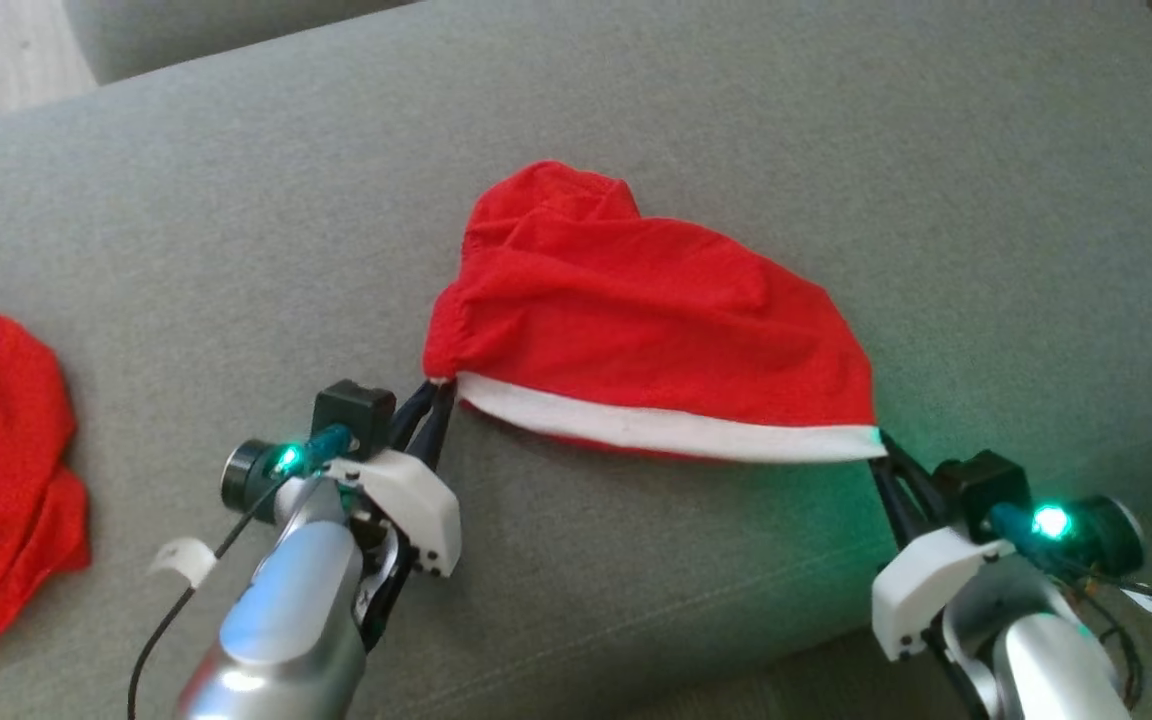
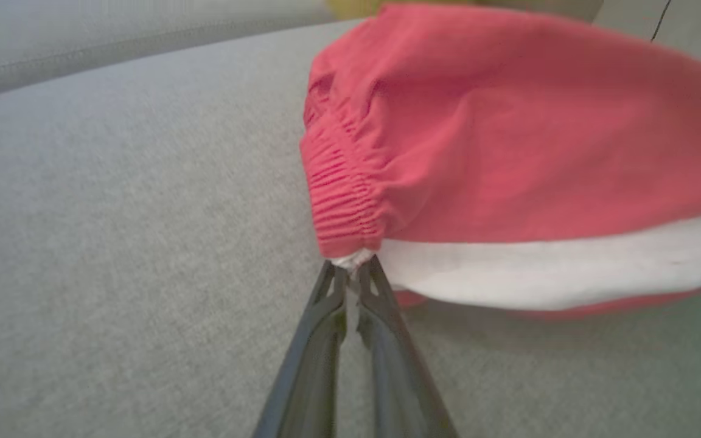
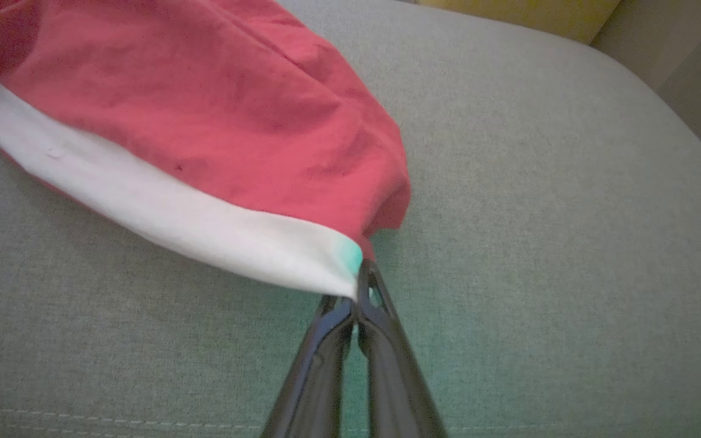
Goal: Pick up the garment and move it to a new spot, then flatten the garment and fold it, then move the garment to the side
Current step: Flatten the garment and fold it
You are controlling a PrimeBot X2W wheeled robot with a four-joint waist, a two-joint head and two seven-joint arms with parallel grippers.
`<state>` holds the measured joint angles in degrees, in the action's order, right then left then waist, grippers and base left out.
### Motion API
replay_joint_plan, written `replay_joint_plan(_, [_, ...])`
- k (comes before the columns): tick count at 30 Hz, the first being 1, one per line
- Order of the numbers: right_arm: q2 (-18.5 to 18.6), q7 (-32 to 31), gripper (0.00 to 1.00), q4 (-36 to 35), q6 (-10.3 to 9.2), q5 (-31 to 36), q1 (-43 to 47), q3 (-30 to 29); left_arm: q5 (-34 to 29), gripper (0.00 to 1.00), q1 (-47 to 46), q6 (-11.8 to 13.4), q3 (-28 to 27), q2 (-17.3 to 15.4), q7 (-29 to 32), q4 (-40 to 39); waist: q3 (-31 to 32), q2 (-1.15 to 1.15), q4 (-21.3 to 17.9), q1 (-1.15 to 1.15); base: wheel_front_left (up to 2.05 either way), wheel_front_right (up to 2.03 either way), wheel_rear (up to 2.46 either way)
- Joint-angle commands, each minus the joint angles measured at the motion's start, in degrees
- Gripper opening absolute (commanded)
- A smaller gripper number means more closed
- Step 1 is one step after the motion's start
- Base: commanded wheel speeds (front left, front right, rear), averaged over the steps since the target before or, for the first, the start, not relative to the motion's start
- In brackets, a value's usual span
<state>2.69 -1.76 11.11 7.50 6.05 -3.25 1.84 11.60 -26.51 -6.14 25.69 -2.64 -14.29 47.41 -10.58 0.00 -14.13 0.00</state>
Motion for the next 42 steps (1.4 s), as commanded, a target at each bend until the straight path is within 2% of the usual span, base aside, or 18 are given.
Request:
replay_joint_plan(1, [0.2,1.5,0.00,-2.1,-0.01,0.9,-2.8,0.5,0.7,0.00,-1.6,-0.3,-1.5,-0.6,-0.7,-3.0,0.8,0.00,0.9,0.00,0.00,0.00,0.00])
replay_joint_plan(7, [0.2,4.2,0.00,-3.8,-0.01,5.4,-6.3,-1.0,3.1,0.00,0.0,-0.8,-1.3,-1.7,0.6,-10.2,4.3,0.00,4.0,0.00,0.00,0.00,0.00])
replay_joint_plan(12, [0.6,5.7,0.00,-3.9,-0.01,9.5,-10.5,-0.4,10.8,0.00,0.9,-1.2,-2.0,-2.6,8.6,-20.1,8.3,0.00,6.6,0.00,0.00,0.00,0.00])
replay_joint_plan(17, [4.5,4.8,0.00,-3.3,-0.01,9.2,-16.0,2.4,17.5,0.00,0.1,-1.1,-4.6,-4.6,17.3,-32.5,11.4,0.00,8.6,0.00,0.00,0.00,0.00])
replay_joint_plan(21, [7.8,3.9,0.00,-3.7,-0.01,7.6,-20.5,4.7,22.0,0.00,-0.9,1.7,-8.5,-5.0,22.6,-40.4,12.8,0.00,9.8,0.00,0.00,0.00,0.00])
replay_joint_plan(26, [10.2,3.0,0.00,-6.2,-0.01,5.8,-24.2,5.8,25.6,0.00,-1.4,6.9,-13.1,-4.3,25.4,-47.9,14.0,0.00,10.9,0.00,0.00,0.00,0.00])
replay_joint_plan(27, [10.5,1.5,0.00,-7.2,-0.01,4.5,-24.3,6.0,27.0,0.00,-0.8,8.9,-14.3,-3.6,26.4,-50.4,14.5,0.00,11.3,0.00,0.00,0.00,0.00])
replay_joint_plan(28, [10.6,0.0,0.00,-7.5,-0.01,2.9,-23.8,6.8,27.7,0.00,-0.3,9.7,-14.6,-3.3,26.8,-51.8,14.7,0.00,11.5,0.00,0.00,0.00,0.00])
replay_joint_plan(29, [10.6,0.0,0.00,-7.5,-0.01,2.9,-23.8,6.8,27.7,0.00,-0.3,9.7,-14.6,-3.3,26.8,-51.8,14.7,0.00,11.5,0.00,0.00,0.00,0.00])
replay_joint_plan(37, [14.0,-10.7,0.00,-16.3,-0.01,-3.3,-20.0,7.9,32.3,0.00,6.0,15.6,-17.1,-3.1,33.0,-62.4,14.1,0.00,12.4,0.00,0.00,0.00,0.00])
replay_joint_plan(42, [15.1,-15.1,0.00,-18.4,-0.01,-4.3,-22.4,8.6,34.2,0.00,1.7,17.3,-17.0,-4.2,39.0,-60.9,10.9,0.00,12.3,0.00,0.00,0.00,0.00])
